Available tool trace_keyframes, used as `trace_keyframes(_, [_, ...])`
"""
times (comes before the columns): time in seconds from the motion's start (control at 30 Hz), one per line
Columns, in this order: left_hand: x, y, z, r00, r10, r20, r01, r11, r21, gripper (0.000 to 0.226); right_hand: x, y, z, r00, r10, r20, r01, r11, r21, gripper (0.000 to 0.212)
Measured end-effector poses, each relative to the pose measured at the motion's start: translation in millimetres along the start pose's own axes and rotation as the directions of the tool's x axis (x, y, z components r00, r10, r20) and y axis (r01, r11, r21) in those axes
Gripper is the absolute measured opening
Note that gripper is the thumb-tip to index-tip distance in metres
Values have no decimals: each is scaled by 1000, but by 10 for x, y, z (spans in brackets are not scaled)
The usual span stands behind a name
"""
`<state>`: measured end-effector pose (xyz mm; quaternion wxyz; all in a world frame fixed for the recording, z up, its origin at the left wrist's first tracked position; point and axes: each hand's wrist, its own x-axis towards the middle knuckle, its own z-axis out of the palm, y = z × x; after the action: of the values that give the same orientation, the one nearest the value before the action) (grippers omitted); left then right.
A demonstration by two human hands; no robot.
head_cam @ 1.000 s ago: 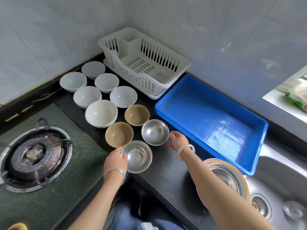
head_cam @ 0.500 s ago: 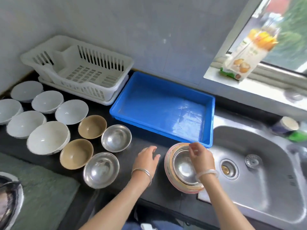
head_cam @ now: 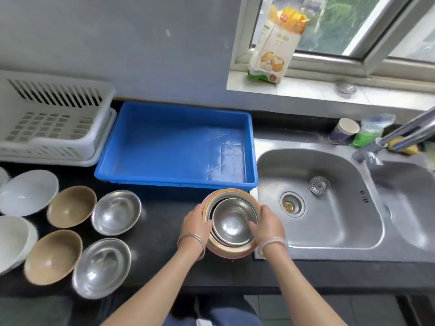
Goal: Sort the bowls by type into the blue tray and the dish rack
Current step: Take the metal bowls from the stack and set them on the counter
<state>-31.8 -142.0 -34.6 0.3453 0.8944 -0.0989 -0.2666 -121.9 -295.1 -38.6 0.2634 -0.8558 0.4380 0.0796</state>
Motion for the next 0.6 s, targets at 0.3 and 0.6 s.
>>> trace_keyframes(0.3, [26, -14, 44, 1000, -24, -10, 24, 1000, -9, 27, -22, -12, -58, 995, -90, -45, 85, 991, -106, 16])
trace_keyframes(0.6, [36, -22, 47, 999, -35, -8, 34, 998, -60, 20, -3, -11, -99, 995, -86, -50, 78, 987, -141, 21])
